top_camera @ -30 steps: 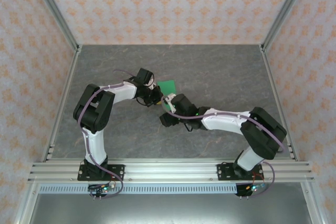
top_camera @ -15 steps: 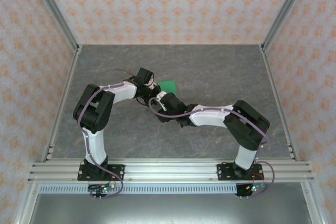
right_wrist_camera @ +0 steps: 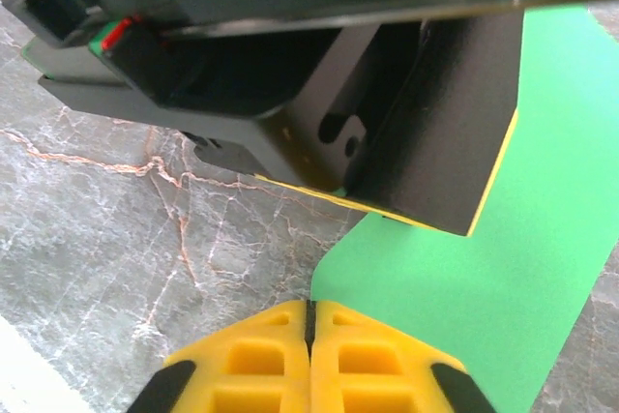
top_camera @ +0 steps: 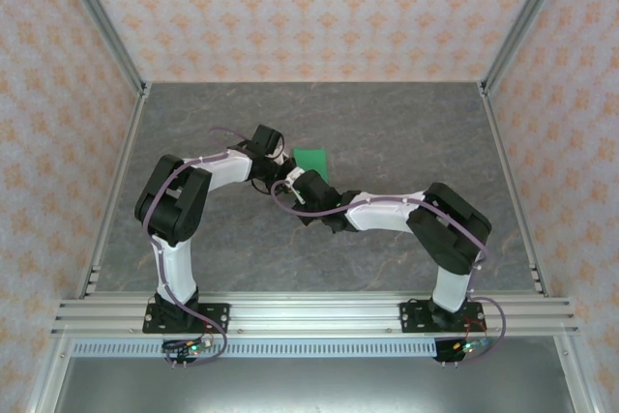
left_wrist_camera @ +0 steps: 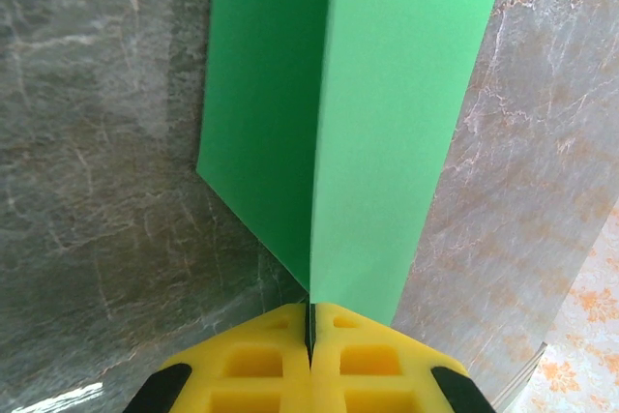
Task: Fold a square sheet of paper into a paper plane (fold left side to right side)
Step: Third fold the triangle at the center of the table.
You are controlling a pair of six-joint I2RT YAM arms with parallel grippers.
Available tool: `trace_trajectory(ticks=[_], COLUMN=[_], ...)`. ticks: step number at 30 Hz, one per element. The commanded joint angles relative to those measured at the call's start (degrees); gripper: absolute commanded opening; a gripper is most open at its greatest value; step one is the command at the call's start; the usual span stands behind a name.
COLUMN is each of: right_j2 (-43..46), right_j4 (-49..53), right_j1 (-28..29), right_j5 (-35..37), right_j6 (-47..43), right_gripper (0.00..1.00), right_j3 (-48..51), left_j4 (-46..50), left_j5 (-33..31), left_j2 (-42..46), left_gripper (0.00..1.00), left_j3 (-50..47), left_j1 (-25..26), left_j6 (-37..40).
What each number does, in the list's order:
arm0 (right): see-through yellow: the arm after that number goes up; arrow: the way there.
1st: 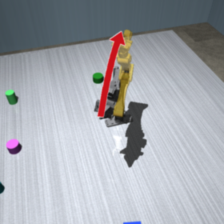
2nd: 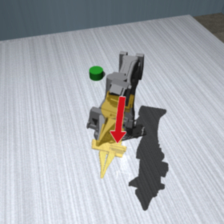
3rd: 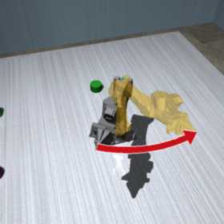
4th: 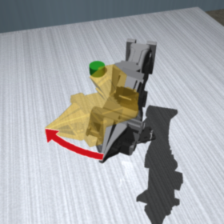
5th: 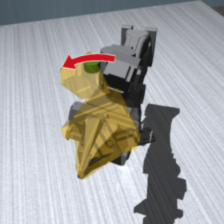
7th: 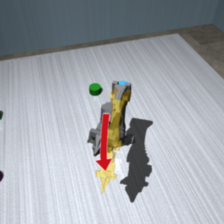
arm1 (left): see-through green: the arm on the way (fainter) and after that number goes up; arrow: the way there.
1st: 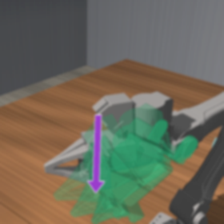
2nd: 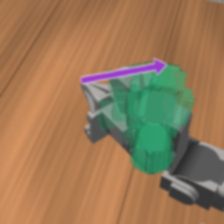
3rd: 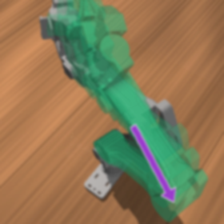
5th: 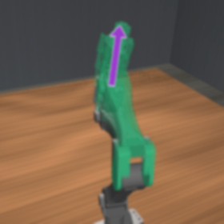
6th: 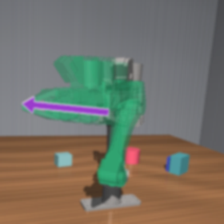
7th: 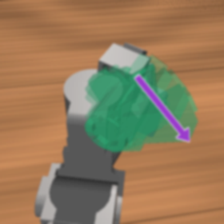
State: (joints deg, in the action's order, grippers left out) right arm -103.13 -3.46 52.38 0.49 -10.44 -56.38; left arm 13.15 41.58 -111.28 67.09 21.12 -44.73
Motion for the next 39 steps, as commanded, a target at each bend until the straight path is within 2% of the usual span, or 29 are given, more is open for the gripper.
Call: trace_trajectory(ticks=[1,6,10,13,17,20,23,26,32,39], right_j2=[0.2,0.4,0.8,1.1,1.2,1.3,1.4,1.3,0.9,0.6], right_j4=[1.2,2.1,2.7,3.0,3.5,3.5,3.5,3.4,3.5,3.8], right_j1=[0.2,-0.9,-2.0,-2.5,-2.8,-3.0,-3.2,-3.3,-3.3,-3.8], right_j5=[0.4,-3.5,-6.3,-7.5,-8.4,-9.1,-9.3,-9.7,-10.3,-11.6], right_j6=[-0.7,0.5,1.3,1.7,1.8,2.1,2.3,2.6,3.3,4.1], right_gripper=[0.00,0.00,0.00,0.00,0.00,0.00,0.00,0.00,0.00,0.00], right_j3=[-0.9,-0.9,-0.6,-0.7,-0.8,-0.7,-0.7,-0.6,-1.0,-1.7], left_j4=[2.9,5.5,7.3,9.3,12.1,12.7,12.1,12.4,14.3,17.1], left_j5=[0.6,-0.8,-0.8,-0.9,-1.4,-0.5,2.5,4.1,5.8,3.6], left_j2=[2.4,5.2,7.5,8.9,9.6,7.7,3.7,-1.6,-11.3,-18.0], left_gripper=[0.07,0.22,0.41,0.51,0.55,0.51,0.37,0.30,0.22,0.19], left_j3=[1.7,0.9,-0.6,-0.7,0.6,3.9,8.5,13.6,23.4,29.8], left_j1=[0.2,-1.0,-2.8,-3.9,-5.3,-5.7,-5.7,-5.3,-3.9,-2.5], left_j6=[2.2,4.4,6.3,8.1,10.0,10.9,11.1,11.7,13.0,13.8])
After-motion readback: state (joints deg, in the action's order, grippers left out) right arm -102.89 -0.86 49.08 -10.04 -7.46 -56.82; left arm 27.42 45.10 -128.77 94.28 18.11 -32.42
